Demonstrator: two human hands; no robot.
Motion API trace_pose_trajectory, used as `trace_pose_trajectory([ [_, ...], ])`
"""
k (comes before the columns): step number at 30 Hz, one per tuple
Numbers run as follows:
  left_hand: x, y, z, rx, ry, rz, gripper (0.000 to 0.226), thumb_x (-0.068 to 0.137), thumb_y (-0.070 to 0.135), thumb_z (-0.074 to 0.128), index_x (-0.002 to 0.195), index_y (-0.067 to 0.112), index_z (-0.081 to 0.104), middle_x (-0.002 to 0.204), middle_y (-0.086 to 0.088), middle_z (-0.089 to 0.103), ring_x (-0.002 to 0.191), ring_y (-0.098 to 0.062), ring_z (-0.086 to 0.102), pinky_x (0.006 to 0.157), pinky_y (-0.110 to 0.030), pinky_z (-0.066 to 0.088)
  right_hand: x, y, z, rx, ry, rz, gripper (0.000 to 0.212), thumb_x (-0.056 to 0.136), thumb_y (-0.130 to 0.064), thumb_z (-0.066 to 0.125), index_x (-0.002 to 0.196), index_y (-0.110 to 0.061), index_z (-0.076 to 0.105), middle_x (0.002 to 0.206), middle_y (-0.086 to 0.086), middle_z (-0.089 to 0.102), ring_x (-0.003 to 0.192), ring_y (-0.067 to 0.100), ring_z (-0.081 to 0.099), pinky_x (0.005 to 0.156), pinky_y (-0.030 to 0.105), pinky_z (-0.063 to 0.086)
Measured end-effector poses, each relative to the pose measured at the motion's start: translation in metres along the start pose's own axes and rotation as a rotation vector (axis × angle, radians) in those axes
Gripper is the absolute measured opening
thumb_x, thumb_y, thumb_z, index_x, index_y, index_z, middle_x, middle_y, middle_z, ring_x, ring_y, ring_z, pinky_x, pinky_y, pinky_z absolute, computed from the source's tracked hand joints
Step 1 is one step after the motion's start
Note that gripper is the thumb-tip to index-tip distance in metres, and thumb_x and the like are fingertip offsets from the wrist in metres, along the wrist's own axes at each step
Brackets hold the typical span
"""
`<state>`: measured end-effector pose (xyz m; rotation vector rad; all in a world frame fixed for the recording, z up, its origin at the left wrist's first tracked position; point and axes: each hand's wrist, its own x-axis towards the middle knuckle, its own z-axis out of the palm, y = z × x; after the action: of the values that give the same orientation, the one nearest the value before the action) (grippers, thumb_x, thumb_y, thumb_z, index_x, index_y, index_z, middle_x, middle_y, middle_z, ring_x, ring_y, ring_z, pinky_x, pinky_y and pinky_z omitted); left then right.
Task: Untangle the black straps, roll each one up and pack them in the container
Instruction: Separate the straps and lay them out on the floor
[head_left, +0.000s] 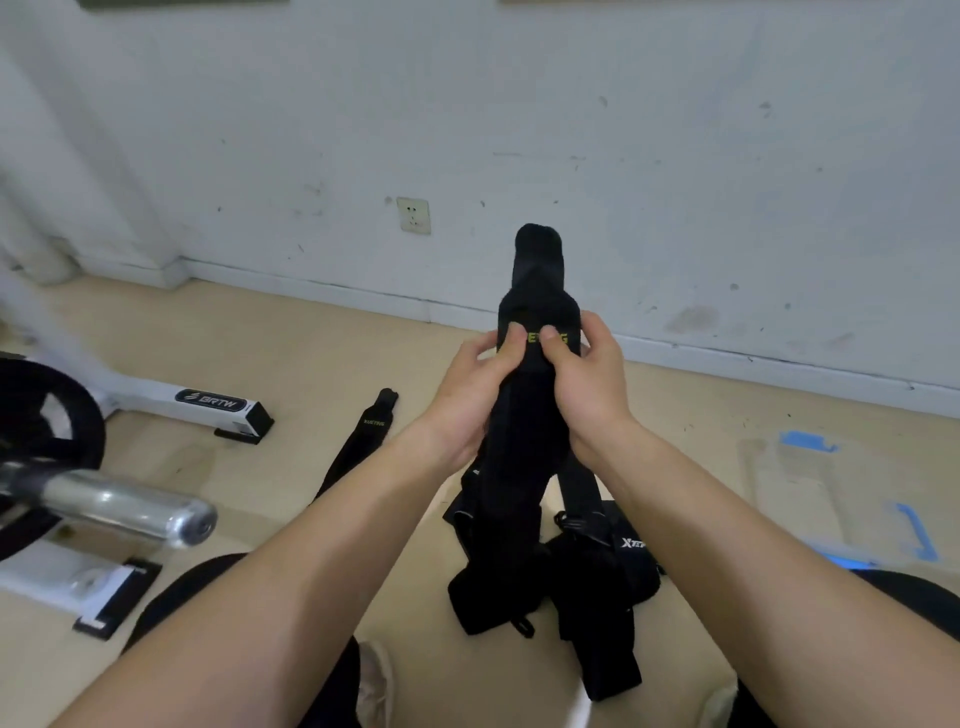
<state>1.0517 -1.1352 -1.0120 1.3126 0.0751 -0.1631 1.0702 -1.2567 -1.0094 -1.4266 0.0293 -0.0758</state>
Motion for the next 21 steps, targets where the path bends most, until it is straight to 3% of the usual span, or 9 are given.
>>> trace_pose_trajectory([
  [2,-0.011,-0.012,-0.013,0.160,-0.079,-0.048,0.052,0.099,0.049,0.061,0.136,0.011,0.060,0.124,-0.011,0.073,0.115,-0.026,0.071,0.104,-0.044,0.054,0.003,0.002,0.010,0.081,0.032,0.048,0.010,0.101,-0.014,0.058,0.110,-0.014,0.064,0.098,0.006,0.076,0.092,0.024,0.074,0.088,0.047,0.061],
  [5,-0.021,-0.028,-0.035,0.318,-0.036,-0.035,0.035,0.101,0.033,0.064,0.130,0.014,0.066,0.119,-0.006,0.076,0.111,-0.023,0.072,0.104,-0.042,0.055,0.009,0.008,0.028,0.133,0.058,0.106,0.012,0.102,-0.015,0.057,0.112,-0.015,0.063,0.100,0.004,0.074,0.096,0.024,0.073,0.083,0.040,0.062],
  [9,-0.024,-0.056,-0.067,0.377,0.014,-0.100,0.033,0.101,0.031,0.066,0.128,0.013,0.067,0.117,-0.004,0.076,0.108,-0.020,0.073,0.102,-0.041,0.056,0.018,0.030,0.049,0.132,0.048,0.170,0.008,0.103,-0.019,0.057,0.104,-0.024,0.063,0.102,0.003,0.073,0.099,0.024,0.071,0.087,0.041,0.060],
  [12,-0.027,-0.083,-0.089,0.395,0.028,-0.180,0.030,0.099,0.027,0.068,0.125,0.013,0.068,0.116,-0.005,0.076,0.109,-0.022,0.073,0.101,-0.039,0.056,0.026,0.054,0.058,0.127,0.056,0.219,0.012,0.103,-0.020,0.057,0.113,-0.021,0.063,0.101,0.002,0.073,0.095,0.021,0.071,0.083,0.038,0.061],
  [21,-0.028,-0.178,-0.160,0.407,0.101,-0.442,0.020,0.094,0.027,0.074,0.112,0.020,0.074,0.110,0.000,0.078,0.104,-0.017,0.074,0.097,-0.032,0.057,0.079,0.145,0.079,-0.013,0.126,0.342,0.010,0.102,-0.021,0.058,0.112,-0.022,0.061,0.107,0.000,0.068,0.101,0.021,0.065,0.100,0.045,0.054],
])
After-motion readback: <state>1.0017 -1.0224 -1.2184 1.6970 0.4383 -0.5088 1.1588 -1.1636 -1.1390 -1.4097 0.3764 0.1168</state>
